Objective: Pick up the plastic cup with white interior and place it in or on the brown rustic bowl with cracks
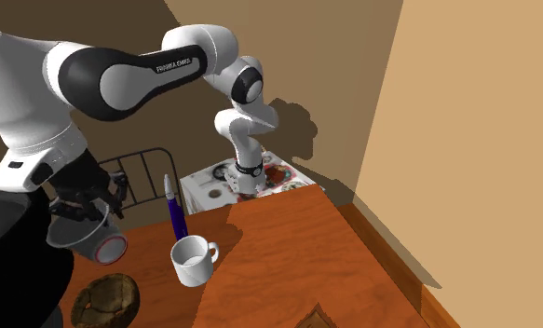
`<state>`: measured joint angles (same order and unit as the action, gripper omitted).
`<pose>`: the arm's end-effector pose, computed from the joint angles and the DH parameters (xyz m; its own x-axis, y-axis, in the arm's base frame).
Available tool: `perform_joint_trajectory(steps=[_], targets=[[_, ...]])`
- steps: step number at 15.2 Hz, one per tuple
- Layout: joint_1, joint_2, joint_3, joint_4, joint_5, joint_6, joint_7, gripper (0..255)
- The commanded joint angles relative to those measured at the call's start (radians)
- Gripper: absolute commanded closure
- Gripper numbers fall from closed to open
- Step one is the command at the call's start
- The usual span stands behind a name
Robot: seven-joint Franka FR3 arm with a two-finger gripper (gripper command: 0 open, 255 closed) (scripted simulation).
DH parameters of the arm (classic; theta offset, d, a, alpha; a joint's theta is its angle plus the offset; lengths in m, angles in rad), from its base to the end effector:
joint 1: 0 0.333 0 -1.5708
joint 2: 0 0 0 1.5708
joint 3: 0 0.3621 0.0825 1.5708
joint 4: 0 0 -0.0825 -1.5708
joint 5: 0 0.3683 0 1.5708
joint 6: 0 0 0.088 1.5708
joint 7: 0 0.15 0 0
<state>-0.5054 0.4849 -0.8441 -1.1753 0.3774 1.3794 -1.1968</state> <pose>0.3194 -0.5602 0.5648 0.9973 -0.0664 -0.0301 -0.0699 -0.9885 -0.1341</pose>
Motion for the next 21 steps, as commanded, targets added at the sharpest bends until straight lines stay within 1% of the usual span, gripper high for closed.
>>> perform_joint_trajectory(steps=[1,5,12,19,21], targets=[[-0.03,0.044,0.002,0.03,0.027,0.103,-0.014,255],[0.004,0.032,-0.01,-0.051,0.022,0.166,-0.022,255],[0.045,0.024,-0.019,-0.169,0.022,0.266,-0.035,255],[0.07,0.031,-0.018,-0.27,0.032,0.365,-0.05,255],[0.07,0.031,-0.018,-0.271,0.032,0.365,-0.05,255]])
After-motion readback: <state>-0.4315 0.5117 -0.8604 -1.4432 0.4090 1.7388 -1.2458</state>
